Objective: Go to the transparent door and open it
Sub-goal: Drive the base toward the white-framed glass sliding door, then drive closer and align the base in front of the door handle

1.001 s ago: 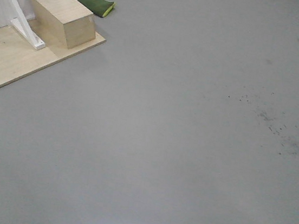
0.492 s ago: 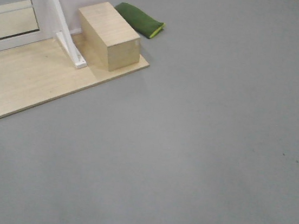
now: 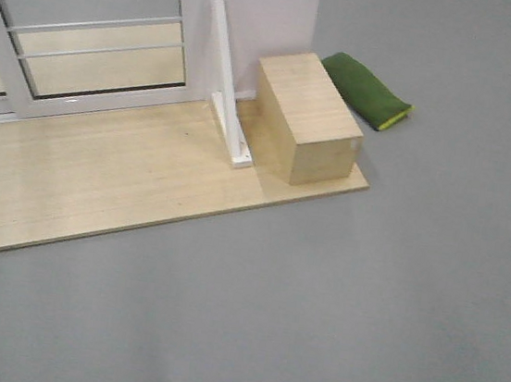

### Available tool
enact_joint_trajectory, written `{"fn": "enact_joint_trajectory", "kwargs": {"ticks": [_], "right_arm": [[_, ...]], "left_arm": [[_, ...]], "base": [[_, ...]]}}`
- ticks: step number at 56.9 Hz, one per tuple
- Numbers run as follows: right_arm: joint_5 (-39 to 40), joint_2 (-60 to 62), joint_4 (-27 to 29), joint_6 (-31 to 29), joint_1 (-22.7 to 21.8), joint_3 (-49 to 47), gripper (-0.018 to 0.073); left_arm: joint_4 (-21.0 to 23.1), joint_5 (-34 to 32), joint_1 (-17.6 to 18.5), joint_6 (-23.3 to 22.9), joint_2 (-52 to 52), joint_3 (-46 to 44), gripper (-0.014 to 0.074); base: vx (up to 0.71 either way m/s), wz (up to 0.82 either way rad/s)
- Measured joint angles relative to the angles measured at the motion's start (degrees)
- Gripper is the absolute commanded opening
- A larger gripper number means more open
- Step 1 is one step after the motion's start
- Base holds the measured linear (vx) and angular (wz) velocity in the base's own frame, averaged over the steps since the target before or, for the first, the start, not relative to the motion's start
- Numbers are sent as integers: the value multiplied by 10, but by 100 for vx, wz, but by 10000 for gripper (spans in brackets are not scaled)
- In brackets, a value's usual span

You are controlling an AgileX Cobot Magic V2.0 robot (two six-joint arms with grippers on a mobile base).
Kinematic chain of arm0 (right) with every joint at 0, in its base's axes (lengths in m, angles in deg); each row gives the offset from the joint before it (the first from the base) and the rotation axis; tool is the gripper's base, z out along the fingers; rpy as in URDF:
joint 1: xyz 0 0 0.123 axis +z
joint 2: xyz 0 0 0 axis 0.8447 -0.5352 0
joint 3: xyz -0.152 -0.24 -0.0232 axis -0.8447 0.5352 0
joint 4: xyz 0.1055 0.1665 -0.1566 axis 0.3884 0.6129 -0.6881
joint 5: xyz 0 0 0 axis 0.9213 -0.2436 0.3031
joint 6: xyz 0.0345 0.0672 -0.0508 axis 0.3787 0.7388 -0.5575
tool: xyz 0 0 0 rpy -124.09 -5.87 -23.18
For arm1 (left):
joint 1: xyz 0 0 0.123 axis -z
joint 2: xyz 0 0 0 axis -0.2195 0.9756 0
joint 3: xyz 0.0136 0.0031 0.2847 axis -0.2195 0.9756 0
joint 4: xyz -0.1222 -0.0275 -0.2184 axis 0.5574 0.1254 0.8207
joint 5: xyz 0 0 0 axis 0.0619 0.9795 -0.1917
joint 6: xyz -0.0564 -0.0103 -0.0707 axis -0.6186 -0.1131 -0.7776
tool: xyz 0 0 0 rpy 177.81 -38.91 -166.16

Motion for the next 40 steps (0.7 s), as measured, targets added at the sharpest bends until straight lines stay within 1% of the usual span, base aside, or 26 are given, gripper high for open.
{"fn": "enact_joint_trajectory", "kwargs": {"ticks": [22, 40], "right_arm": [[0, 0, 0, 0, 0, 0, -1], [0, 0, 0, 0, 0, 0, -1]], "left_arm": [[0, 0, 0, 0, 0, 0, -3], [0, 0, 0, 0, 0, 0, -3]], "base": [[53, 57], [49, 39]]}}
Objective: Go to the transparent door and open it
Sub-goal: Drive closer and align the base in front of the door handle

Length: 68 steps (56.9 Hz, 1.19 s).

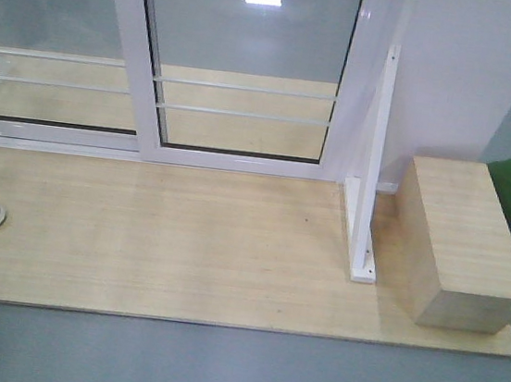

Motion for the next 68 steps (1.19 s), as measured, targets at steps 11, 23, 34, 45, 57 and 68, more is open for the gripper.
{"fn": "enact_joint_trajectory", "kwargs": {"ticks": [11, 23, 34, 45, 57, 68], "right_arm": [[0, 0, 0, 0, 0, 0, -1], [0, 0, 0, 0, 0, 0, -1], [0, 0, 0, 0, 0, 0, -1], [0, 0, 0, 0, 0, 0, -1], [0, 0, 0, 0, 0, 0, -1], [0, 0, 0, 0, 0, 0, -1]], "left_arm": [[0, 0, 0, 0, 0, 0, -3], [0, 0, 0, 0, 0, 0, -3], [0, 0, 0, 0, 0, 0, -3], [0, 0, 0, 0, 0, 0, -3], [0, 0, 0, 0, 0, 0, -3], [0, 0, 0, 0, 0, 0, -3]], "base": [[47, 25], [47, 15], [45, 5], [41, -5], [35, -13], [30, -15]]}}
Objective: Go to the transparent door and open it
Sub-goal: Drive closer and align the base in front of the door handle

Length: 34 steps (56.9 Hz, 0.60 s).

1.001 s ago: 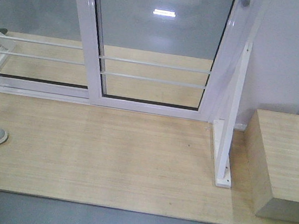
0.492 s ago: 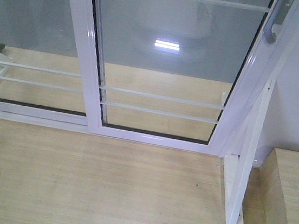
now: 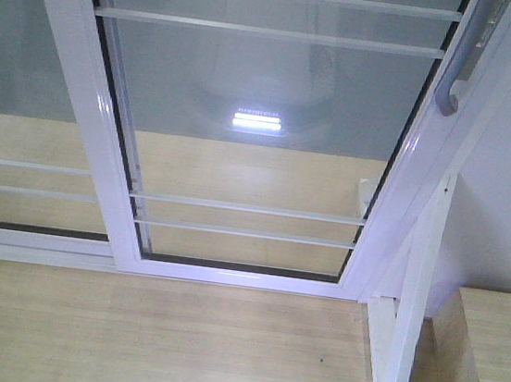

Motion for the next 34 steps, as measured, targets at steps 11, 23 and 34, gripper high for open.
{"fn": "enact_joint_trajectory", "kwargs": {"ticks": [11, 23, 34], "right_arm": [[0, 0, 0, 0, 0, 0, -1], [2, 1, 0, 1, 0, 0, -1], [15, -23, 0, 1, -3, 0, -1]], "left_arm": [[0, 0, 0, 0, 0, 0, -3], [1, -2, 0, 1, 0, 0, -3], [2, -10, 4, 1, 0, 0, -3]], "base": [[25, -8], [20, -4], [-1, 4]]}}
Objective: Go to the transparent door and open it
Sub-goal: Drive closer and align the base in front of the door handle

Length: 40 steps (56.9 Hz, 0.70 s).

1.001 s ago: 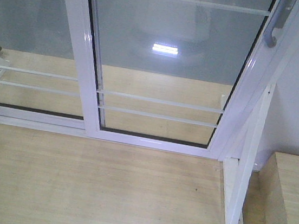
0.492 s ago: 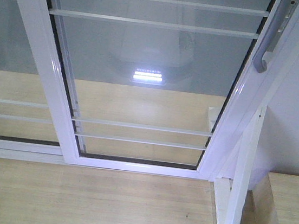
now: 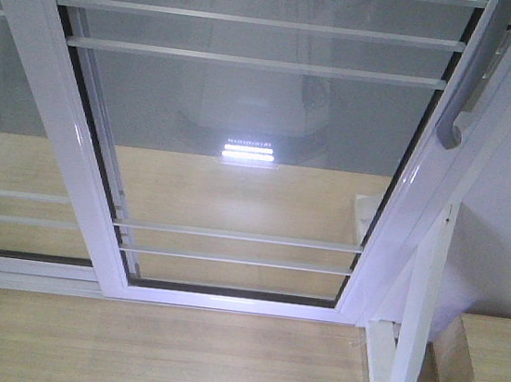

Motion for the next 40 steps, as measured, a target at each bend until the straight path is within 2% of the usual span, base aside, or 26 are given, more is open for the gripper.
{"fn": "enact_joint_trajectory", "kwargs": {"ticks": [21, 40], "right_arm": [[-41, -31, 0, 0, -2, 2, -1], [-42, -32, 0, 0, -2, 2, -1]], "left_arm": [[1, 19, 2, 0, 7, 0, -3], [1, 19, 2, 0, 7, 0, -3]], "base": [[0, -1], [1, 1]]}}
